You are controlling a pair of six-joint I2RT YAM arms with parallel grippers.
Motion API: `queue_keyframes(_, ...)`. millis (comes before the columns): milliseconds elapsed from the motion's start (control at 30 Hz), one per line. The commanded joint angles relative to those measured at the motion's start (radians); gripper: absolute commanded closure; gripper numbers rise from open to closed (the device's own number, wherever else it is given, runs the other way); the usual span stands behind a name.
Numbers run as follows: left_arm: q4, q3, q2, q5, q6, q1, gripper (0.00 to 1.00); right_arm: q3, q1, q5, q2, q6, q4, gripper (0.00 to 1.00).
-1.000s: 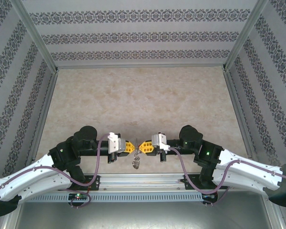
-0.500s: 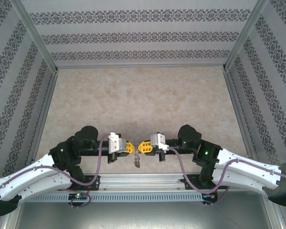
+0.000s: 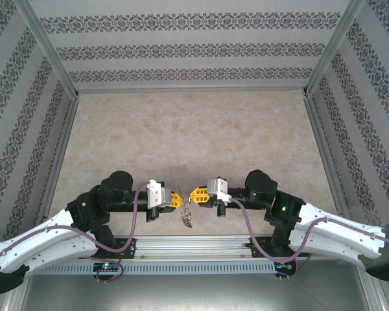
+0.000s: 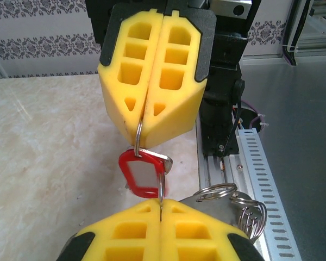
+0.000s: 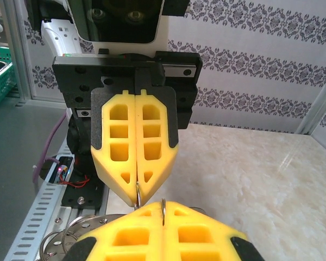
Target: Put the keys on the keyring
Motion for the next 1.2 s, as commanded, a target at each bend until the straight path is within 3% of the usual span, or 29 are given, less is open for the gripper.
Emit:
queue_keyframes(0,0.032,0.029,-0.016,0.003,0.012,-0.003,1.0,0.006,0.011,-0.027,-0.001,0.001,0.001,1.0)
queue_keyframes(1167,0.038,0.024,-0.032,-0.028,0.019,-0.002,1.0,0.021,0.011,-0.101,0.031,0.021,0.003,1.0)
